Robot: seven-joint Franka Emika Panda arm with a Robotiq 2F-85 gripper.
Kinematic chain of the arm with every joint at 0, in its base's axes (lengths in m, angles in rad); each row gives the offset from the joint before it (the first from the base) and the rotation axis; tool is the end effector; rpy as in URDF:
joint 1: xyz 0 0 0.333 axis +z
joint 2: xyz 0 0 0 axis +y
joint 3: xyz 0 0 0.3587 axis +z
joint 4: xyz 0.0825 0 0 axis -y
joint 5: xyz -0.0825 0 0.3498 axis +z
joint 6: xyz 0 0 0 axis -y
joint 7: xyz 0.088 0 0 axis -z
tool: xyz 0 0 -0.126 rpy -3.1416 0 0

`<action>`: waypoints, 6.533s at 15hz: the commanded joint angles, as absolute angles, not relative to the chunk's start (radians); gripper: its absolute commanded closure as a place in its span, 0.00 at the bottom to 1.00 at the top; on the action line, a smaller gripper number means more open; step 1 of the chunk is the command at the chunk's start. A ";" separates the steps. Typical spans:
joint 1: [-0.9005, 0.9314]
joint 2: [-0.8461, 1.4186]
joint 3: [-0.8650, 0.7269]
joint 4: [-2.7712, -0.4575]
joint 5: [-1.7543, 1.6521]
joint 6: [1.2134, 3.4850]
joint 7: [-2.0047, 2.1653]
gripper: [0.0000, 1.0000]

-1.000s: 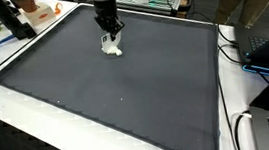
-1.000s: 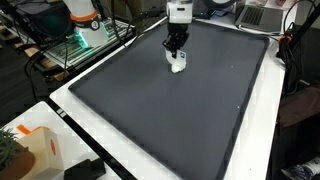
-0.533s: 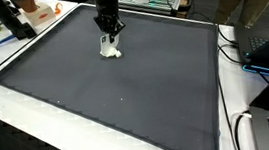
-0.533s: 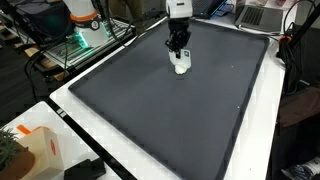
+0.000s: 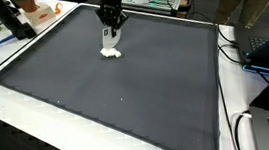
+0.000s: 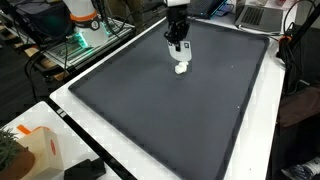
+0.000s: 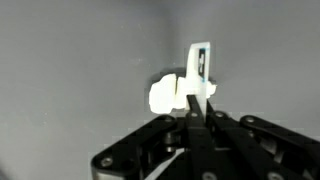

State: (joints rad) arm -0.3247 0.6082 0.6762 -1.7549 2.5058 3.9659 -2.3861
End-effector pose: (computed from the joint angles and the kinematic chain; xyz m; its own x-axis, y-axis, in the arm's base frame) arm 0.5122 0.0435 0.3111 0.9793 -0.0979 0.1770 -0.1047 -0.9941 0.0296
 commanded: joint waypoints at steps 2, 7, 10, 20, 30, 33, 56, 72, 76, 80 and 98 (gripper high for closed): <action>-0.508 0.564 0.892 -1.871 2.516 3.957 -2.384 0.99; -0.794 0.566 1.255 -1.995 2.516 4.005 -2.381 0.99; -0.968 0.557 1.469 -2.080 2.515 4.045 -2.380 0.99; -0.983 0.612 1.520 -2.069 2.515 4.104 -2.368 0.99; -1.087 0.701 1.862 -2.162 2.466 4.166 -2.278 0.96; -1.102 0.726 1.927 -2.192 2.458 4.184 -2.267 0.96; -1.190 0.584 1.929 -2.254 2.514 4.224 -2.019 0.99; -1.238 0.711 2.043 -2.298 2.515 4.224 -1.553 0.17; -1.369 0.569 1.990 -2.275 2.523 4.217 -1.761 0.00; -1.401 0.500 1.931 -2.239 2.479 4.225 -1.999 0.00; -1.237 0.534 1.755 -2.264 2.157 4.046 -1.897 0.00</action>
State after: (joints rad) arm -1.2975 0.5303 1.8360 -2.2533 2.2241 4.0987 -1.9264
